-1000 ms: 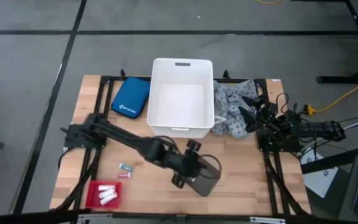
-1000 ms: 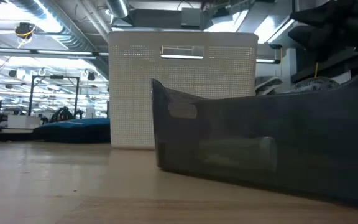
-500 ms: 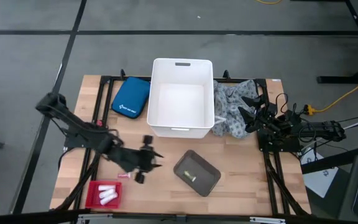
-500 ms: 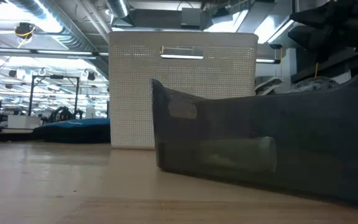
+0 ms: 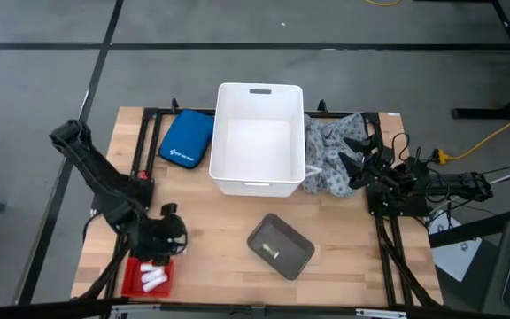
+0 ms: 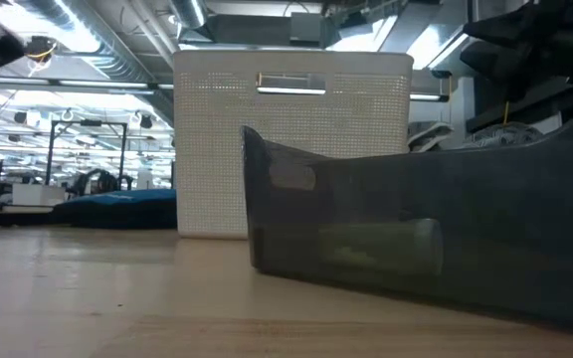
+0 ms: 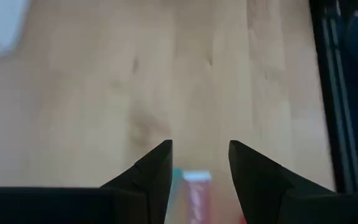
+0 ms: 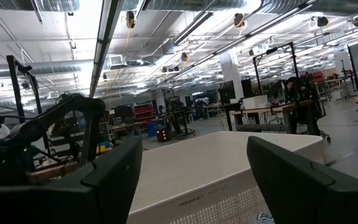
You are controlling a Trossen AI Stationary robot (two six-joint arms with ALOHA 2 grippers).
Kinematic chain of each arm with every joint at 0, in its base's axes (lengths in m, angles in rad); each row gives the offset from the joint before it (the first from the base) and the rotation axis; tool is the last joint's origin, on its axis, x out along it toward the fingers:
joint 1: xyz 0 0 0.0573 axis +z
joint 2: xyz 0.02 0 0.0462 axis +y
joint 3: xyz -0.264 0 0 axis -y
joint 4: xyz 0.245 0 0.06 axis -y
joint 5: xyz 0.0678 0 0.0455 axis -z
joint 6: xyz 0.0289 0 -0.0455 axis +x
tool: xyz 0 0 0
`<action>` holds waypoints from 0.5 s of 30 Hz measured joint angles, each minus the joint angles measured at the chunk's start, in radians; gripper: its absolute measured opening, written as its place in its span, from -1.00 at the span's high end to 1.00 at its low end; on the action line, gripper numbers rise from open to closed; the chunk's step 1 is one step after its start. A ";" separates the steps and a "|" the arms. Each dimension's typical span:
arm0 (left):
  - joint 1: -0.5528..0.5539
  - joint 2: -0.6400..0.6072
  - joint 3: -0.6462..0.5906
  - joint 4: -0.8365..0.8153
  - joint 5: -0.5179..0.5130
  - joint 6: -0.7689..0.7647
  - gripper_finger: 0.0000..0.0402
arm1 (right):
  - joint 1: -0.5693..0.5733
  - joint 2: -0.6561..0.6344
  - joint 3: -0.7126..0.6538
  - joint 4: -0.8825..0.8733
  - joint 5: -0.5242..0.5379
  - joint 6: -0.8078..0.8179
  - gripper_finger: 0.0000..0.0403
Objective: Pick & place medical supplies in basket/bin
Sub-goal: Put the blue pill bottle into the black bin
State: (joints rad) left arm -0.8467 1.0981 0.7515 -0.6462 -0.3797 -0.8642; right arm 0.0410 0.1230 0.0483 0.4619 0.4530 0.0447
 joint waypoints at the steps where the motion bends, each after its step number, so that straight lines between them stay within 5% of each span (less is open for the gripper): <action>1: -0.010 0.009 -0.005 0.002 0.012 -0.028 0.24 | 0.000 0.000 0.000 0.000 0.000 0.000 -0.45; 15: -0.018 0.228 -0.012 -0.103 0.169 -0.093 0.24 | 0.000 0.000 0.000 -0.007 0.003 0.001 -0.45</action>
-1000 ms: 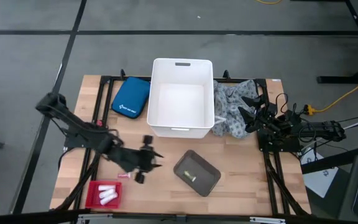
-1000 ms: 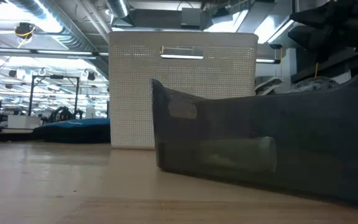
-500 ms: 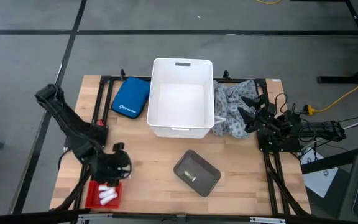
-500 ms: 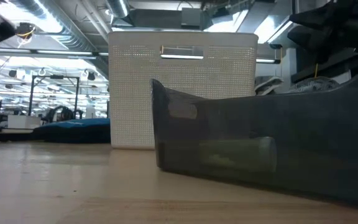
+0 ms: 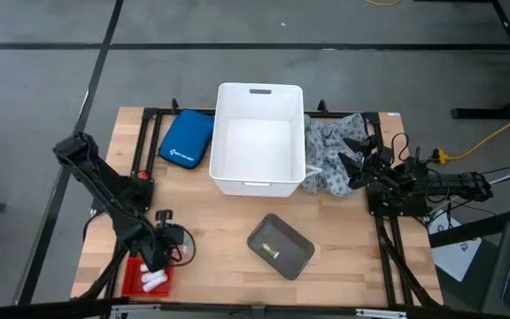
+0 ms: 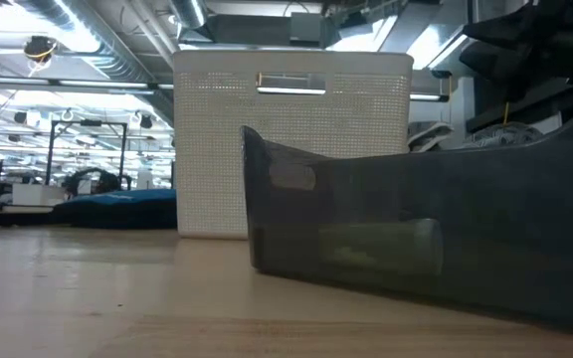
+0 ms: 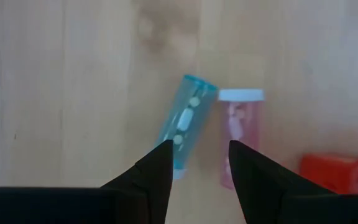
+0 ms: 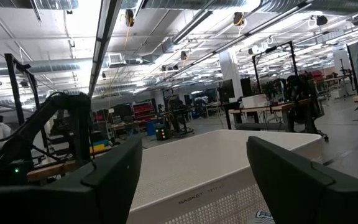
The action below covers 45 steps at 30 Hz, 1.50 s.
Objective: Pick & place medical supplies in basket/bin
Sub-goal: Put the blue pill bottle into the black bin
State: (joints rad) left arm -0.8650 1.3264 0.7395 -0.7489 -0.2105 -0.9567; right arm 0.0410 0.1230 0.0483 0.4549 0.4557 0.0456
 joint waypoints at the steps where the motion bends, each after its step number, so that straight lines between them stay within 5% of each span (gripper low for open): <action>1: 0.004 0.008 0.000 -0.005 0.005 0.010 0.24 | 0.000 0.000 0.000 0.000 0.000 0.000 -0.45; 24: 0.158 0.161 0.001 0.025 0.012 0.230 0.26 | 0.000 0.000 0.000 0.000 -0.001 0.002 -0.45; 36: 0.204 -0.044 -0.001 0.090 -0.291 0.307 0.69 | 0.000 0.000 0.000 -0.006 -0.003 0.001 -0.45; 45: 0.247 -0.185 0.000 0.088 -0.320 0.356 0.65 | 0.000 0.000 0.000 -0.007 -0.003 0.001 -0.45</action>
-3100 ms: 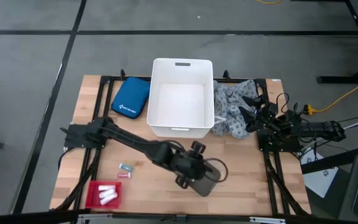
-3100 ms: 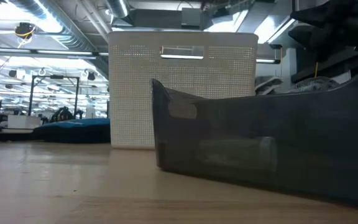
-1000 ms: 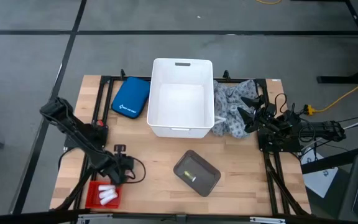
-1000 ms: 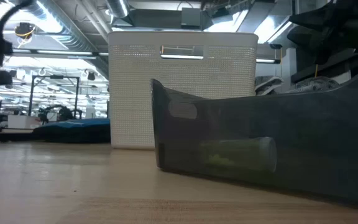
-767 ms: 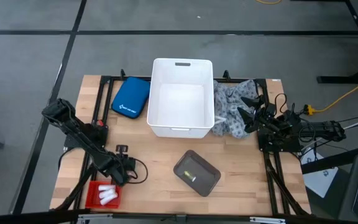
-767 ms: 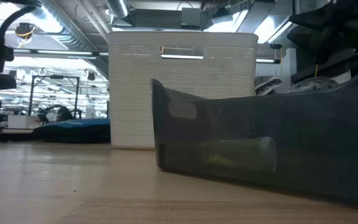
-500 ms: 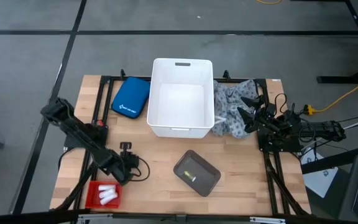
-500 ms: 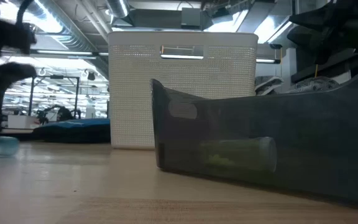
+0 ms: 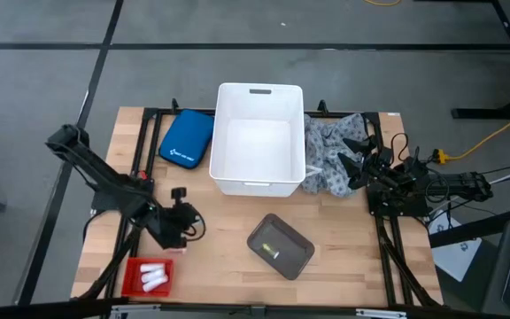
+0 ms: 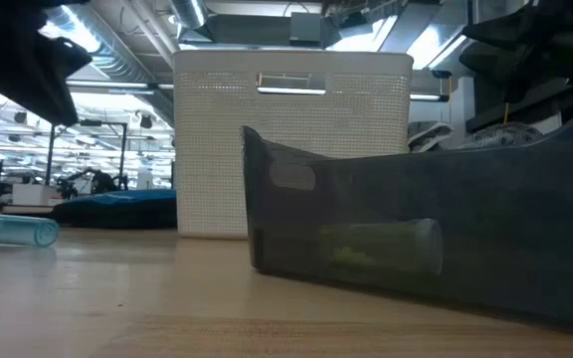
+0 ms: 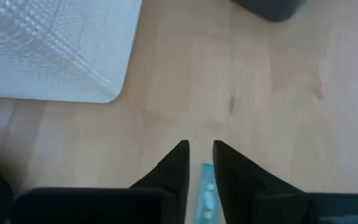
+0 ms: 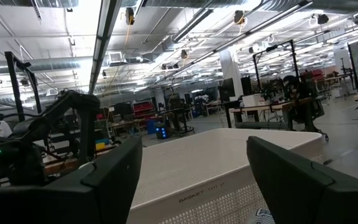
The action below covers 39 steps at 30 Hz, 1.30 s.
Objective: Pick & place medical supplies in basket/bin
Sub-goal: Put the blue pill bottle into the black bin
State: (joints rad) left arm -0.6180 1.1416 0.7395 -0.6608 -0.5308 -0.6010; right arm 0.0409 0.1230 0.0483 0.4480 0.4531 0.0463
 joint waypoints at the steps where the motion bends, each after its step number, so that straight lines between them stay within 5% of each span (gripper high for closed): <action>1: 0.006 0.006 0.000 -0.004 0.003 0.012 0.60 | 0.000 0.000 0.000 0.000 0.000 0.000 -0.45; 11: 0.087 0.171 0.000 0.016 0.186 0.109 0.00 | 0.000 0.000 0.000 0.000 0.000 0.000 -0.45; 17: 0.114 0.227 0.000 0.061 0.323 0.110 -0.14 | 0.000 0.000 0.000 0.000 0.003 -0.002 -0.45; 29: 0.185 0.355 0.003 0.067 0.341 0.142 -0.08 | 0.000 0.000 0.000 0.000 0.003 -0.001 -0.45; 39: 0.216 0.391 0.002 0.113 0.418 0.205 0.37 | 0.000 0.000 0.000 0.000 0.002 -0.001 -0.45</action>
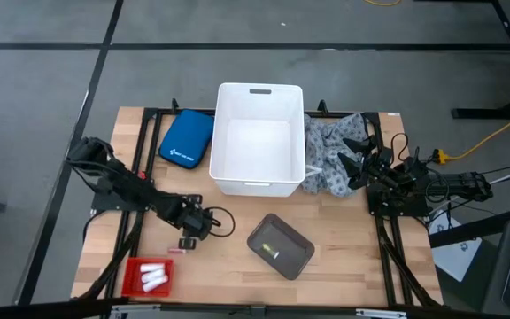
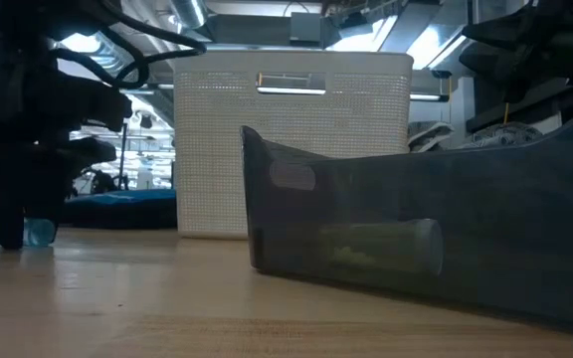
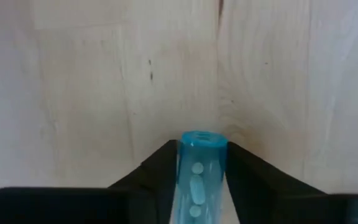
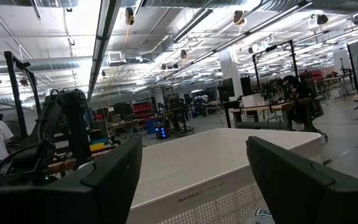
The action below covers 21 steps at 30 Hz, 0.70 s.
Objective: Pick & place medical supplies in basket/bin
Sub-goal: Put the blue pill bottle into the black bin
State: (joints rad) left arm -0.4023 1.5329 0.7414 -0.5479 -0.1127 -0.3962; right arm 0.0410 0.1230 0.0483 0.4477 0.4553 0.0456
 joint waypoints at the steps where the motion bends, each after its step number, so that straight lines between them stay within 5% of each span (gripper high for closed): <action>1: 0.000 0.000 0.000 0.001 0.000 0.000 0.42 | 0.000 0.000 0.000 0.000 0.000 0.000 -0.45; 7: 0.000 -0.039 -0.002 -0.010 0.010 -0.019 0.60 | 0.000 0.000 0.000 0.000 0.000 0.000 -0.45; 21: 0.003 -0.243 0.156 0.082 -0.066 0.126 0.56 | 0.000 0.000 0.000 0.000 -0.003 0.000 -0.45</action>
State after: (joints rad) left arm -0.3989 1.2896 0.8977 -0.4661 -0.1786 -0.2700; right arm 0.0410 0.1230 0.0483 0.4477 0.4526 0.0458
